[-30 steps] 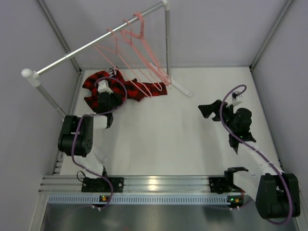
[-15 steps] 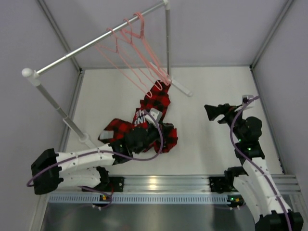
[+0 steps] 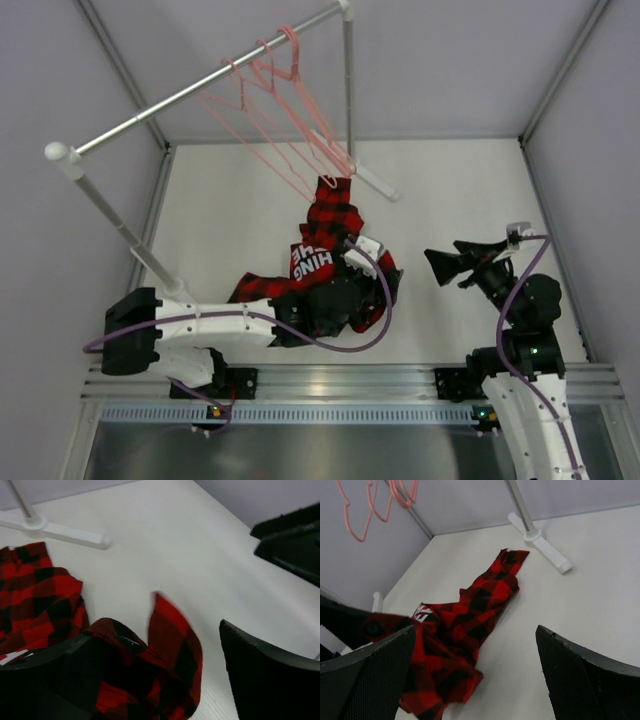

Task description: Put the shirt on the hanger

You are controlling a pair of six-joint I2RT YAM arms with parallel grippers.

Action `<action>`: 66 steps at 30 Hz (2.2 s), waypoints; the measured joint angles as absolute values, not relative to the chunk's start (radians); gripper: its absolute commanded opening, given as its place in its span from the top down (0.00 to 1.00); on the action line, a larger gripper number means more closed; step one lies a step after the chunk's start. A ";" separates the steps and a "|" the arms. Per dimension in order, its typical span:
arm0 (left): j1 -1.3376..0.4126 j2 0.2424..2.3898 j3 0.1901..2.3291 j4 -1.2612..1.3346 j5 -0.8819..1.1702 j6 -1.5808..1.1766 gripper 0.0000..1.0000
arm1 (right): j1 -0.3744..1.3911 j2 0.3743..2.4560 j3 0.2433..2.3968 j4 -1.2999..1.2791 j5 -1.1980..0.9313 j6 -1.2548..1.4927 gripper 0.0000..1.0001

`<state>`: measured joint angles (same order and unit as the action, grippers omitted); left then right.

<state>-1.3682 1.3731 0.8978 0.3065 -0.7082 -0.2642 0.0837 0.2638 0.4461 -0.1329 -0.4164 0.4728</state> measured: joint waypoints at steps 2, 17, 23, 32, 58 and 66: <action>-1.365 1.369 0.915 0.297 -0.780 -0.271 0.02 | 0.084 0.272 0.446 -0.146 -0.451 0.471 0.01; -1.246 0.964 0.859 -0.158 -0.697 -0.522 0.02 | 0.166 0.492 0.447 -0.138 -0.528 0.473 0.01; -1.210 1.093 0.828 -0.144 -0.416 -0.243 0.02 | 0.241 0.622 0.454 -0.198 -0.278 0.486 0.00; -1.170 1.466 0.932 -0.102 -0.127 0.155 0.03 | 0.238 0.547 0.517 -0.458 0.162 0.613 0.01; -1.107 1.973 1.392 -0.181 0.340 0.474 0.19 | 0.233 0.221 0.597 -0.704 0.455 0.693 0.01; -1.049 2.003 1.414 -0.187 0.411 0.470 0.45 | 0.233 0.257 0.597 -0.705 0.452 0.705 0.01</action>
<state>-1.0492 2.0029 1.4136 -0.1867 0.4114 0.4698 0.2329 0.2573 0.5972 -0.7048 0.4519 0.7048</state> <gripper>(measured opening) 0.645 0.993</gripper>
